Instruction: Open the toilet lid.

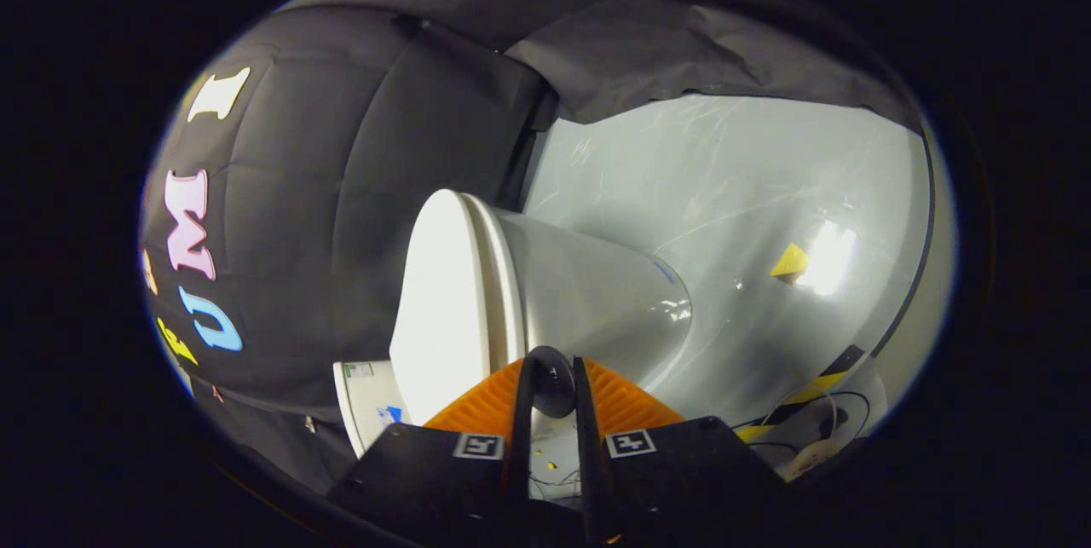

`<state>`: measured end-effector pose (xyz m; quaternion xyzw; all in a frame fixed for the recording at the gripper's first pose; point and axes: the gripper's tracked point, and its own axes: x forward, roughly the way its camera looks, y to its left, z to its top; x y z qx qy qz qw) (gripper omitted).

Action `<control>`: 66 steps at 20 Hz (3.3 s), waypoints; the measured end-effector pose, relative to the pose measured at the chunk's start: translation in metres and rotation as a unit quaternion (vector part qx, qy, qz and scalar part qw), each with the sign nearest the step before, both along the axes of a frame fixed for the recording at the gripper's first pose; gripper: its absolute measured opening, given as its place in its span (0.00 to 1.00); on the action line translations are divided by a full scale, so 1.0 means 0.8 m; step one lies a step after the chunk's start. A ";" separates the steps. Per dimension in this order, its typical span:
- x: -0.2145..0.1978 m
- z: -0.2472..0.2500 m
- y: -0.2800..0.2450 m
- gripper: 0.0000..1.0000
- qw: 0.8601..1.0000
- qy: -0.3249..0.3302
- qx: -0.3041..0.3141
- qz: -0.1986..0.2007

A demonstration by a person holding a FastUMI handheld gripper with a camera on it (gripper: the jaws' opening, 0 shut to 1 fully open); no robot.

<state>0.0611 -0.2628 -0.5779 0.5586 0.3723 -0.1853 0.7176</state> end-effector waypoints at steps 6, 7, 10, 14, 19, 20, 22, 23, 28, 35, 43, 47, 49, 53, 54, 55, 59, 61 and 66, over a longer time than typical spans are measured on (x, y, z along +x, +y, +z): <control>0.003 0.006 -0.005 0.21 0.999 -0.031 -0.013 0.013; 0.003 0.008 -0.005 0.20 0.999 -0.033 -0.012 0.013; 0.006 0.010 -0.003 0.18 0.999 -0.043 -0.020 0.015; 0.019 0.007 -0.020 0.16 0.998 -0.049 -0.034 -0.002; 0.005 0.008 -0.005 0.05 0.998 -0.048 -0.031 0.008; 0.006 0.010 -0.004 0.05 0.998 -0.048 -0.031 0.007; 0.006 0.012 -0.003 0.05 0.998 -0.049 -0.035 0.009; 0.007 0.013 -0.002 0.05 0.998 -0.048 -0.043 0.013; 0.008 0.043 0.008 0.05 0.996 -0.056 -0.069 0.021; 0.029 0.150 0.038 0.05 0.977 -0.090 -0.183 0.060; 0.062 0.305 0.155 0.05 0.919 -0.168 -0.329 0.136; 0.081 0.356 0.214 0.05 0.887 -0.190 -0.387 0.165; 0.083 0.373 0.238 0.05 0.877 -0.200 -0.400 0.174; 0.094 0.403 0.289 0.05 0.856 -0.222 -0.423 0.197; 0.098 0.410 0.305 0.05 0.849 -0.230 -0.429 0.205; 0.100 0.416 0.321 0.05 0.842 -0.237 -0.435 0.213; 0.108 0.439 0.387 0.05 0.817 -0.267 -0.449 0.244; 0.114 0.444 0.420 0.05 0.804 -0.279 -0.454 0.263; 0.120 0.447 0.486 0.05 0.782 -0.294 -0.464 0.296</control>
